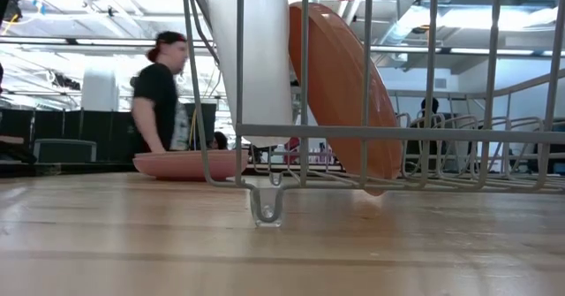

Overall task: Sort dishes
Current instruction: Put the pink plate in the dish rack

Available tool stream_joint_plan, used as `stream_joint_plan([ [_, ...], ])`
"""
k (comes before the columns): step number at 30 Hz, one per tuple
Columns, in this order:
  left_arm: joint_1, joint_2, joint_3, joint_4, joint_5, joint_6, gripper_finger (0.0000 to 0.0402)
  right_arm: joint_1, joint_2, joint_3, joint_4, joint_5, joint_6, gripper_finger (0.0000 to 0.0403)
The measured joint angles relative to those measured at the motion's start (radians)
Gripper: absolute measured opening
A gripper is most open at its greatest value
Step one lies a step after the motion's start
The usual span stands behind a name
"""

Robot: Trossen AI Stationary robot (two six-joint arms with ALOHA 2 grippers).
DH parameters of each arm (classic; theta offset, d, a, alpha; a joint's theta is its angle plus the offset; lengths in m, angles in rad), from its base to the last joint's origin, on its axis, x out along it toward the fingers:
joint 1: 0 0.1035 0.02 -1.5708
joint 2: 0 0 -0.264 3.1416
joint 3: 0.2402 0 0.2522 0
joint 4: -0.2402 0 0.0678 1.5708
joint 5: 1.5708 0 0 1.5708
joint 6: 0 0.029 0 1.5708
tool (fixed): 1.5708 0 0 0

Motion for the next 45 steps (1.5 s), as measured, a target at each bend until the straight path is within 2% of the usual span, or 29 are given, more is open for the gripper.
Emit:
stream_joint_plan([
  [3,-0.002,0.016,0.000,0.111,0.032,-0.075,0.0000,-0.013,-0.025,0.000,-0.010,-0.117,0.075,0.0224],
  [6,-0.010,0.023,-0.002,0.194,-0.004,-0.155,0.0000,0.003,-0.064,0.000,-0.030,-0.171,0.151,0.0230],
  [11,-0.023,0.017,0.000,0.232,-0.102,-0.289,0.0000,0.034,-0.118,0.002,-0.026,-0.175,0.245,0.0240],
  [16,-0.053,0.019,0.000,0.226,-0.115,-0.393,0.0000,0.039,-0.086,-0.018,-0.192,-0.175,0.370,0.0241],
  [20,-0.081,0.019,0.000,0.230,-0.182,-0.415,0.0000,0.029,-0.053,-0.165,-0.262,-0.175,0.322,0.0241],
  [25,-0.100,0.019,0.000,0.255,-0.211,-0.394,0.0000,-0.092,-0.091,-0.435,-0.081,-0.182,0.224,0.0241],
  [28,-0.101,0.019,0.000,0.243,-0.211,-0.405,0.0000,-0.182,-0.094,-0.525,0.004,-0.182,0.244,0.0241],
  [34,-0.099,0.019,0.000,0.185,-0.232,-0.464,0.0000,-0.343,-0.107,-0.581,-0.113,-0.184,0.467,0.0241],
  [37,-0.100,0.019,0.000,0.179,-0.242,-0.476,0.0000,-0.384,-0.164,-0.586,-0.161,-0.273,0.584,0.0241],
  [40,-0.098,0.019,0.000,0.174,-0.245,-0.473,0.0000,-0.387,-0.222,-0.612,-0.170,-0.352,0.750,0.0241],
  [45,-0.082,0.010,0.000,0.125,-0.239,-0.460,0.0000,-0.319,-0.302,-0.689,-0.114,-0.359,1.001,0.0240],
])
